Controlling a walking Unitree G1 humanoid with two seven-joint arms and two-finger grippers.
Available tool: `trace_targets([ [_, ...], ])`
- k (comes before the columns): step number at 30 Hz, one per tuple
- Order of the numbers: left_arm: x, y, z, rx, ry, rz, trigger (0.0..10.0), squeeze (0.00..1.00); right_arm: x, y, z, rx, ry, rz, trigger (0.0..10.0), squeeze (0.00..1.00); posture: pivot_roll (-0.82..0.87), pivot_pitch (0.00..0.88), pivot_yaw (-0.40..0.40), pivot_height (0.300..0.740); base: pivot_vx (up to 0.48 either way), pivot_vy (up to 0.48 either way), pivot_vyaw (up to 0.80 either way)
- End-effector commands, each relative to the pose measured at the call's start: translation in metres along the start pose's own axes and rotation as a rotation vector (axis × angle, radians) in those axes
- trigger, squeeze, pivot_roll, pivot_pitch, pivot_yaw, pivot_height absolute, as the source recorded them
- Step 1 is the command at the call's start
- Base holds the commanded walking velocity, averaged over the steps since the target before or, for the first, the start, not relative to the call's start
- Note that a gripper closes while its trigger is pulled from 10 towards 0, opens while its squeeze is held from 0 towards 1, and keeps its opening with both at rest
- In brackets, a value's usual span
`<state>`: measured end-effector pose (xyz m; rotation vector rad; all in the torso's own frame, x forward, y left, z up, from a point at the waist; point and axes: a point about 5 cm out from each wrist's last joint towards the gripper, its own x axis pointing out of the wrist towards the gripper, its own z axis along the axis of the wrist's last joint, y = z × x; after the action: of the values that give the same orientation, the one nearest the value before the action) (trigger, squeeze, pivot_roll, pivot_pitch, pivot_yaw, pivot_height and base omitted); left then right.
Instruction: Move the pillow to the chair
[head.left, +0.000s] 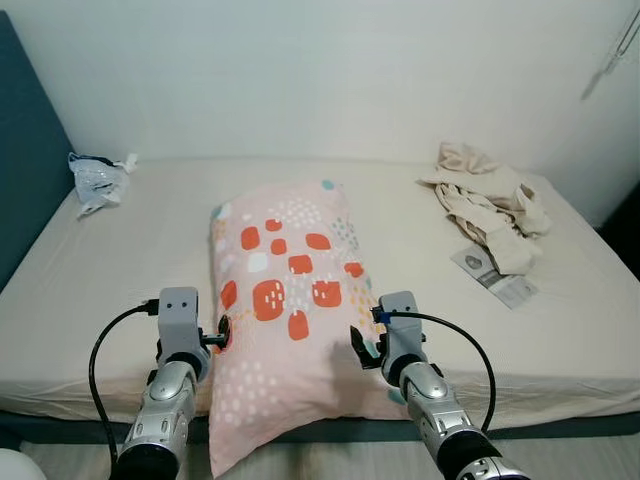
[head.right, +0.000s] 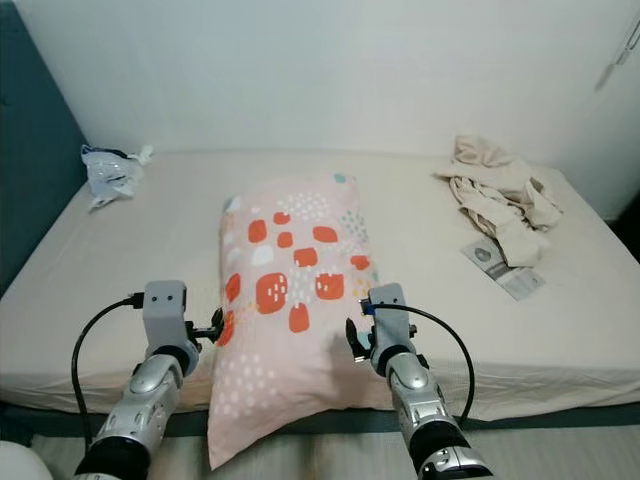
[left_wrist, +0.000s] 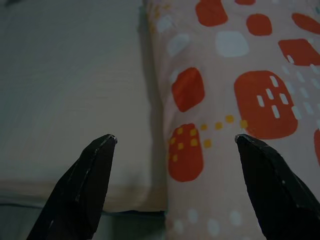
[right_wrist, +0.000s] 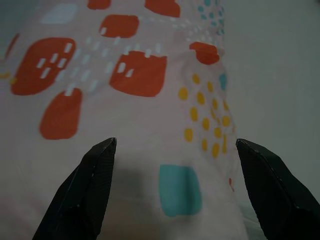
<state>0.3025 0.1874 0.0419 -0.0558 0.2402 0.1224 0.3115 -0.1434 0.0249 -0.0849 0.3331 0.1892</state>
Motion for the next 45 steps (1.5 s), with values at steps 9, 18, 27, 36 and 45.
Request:
trace_targets([
  [9, -0.005, -0.003, -0.017, 0.057, 0.064, -0.04, 10.0, 0.0, -0.002, 0.001, -0.007, -0.006, 0.022, 0.001, 10.0, 0.0, -0.03, 0.028, -0.008, 0.705, 0.0, 0.0, 0.0],
  [18, -0.007, -0.002, -0.024, 0.079, 0.093, -0.038, 10.0, 0.0, -0.001, -0.003, 0.0, -0.014, -0.002, -0.011, 10.0, 0.0, -0.03, 0.025, -0.004, 0.705, 0.0, 0.0, 0.0],
  [27, -0.004, -0.003, -0.023, 0.027, 0.118, -0.02, 10.0, 0.0, 0.001, 0.002, 0.001, -0.019, 0.0, 0.003, 10.0, 0.0, -0.04, 0.033, 0.001, 0.705, 0.0, -0.373, 0.0],
  [36, -0.001, -0.003, -0.019, 0.05, 0.099, -0.025, 10.0, 0.0, 0.0, 0.002, -0.002, -0.016, 0.009, -0.004, 10.0, 0.0, -0.03, 0.036, 0.007, 0.705, 0.0, 0.0, 0.0],
  [45, -0.002, -0.001, -0.019, 0.057, 0.097, -0.026, 10.0, 0.0, -0.001, 0.002, -0.004, -0.015, 0.008, -0.009, 10.0, 0.0, -0.02, 0.038, 0.013, 0.705, 0.0, 0.213, 0.0],
])
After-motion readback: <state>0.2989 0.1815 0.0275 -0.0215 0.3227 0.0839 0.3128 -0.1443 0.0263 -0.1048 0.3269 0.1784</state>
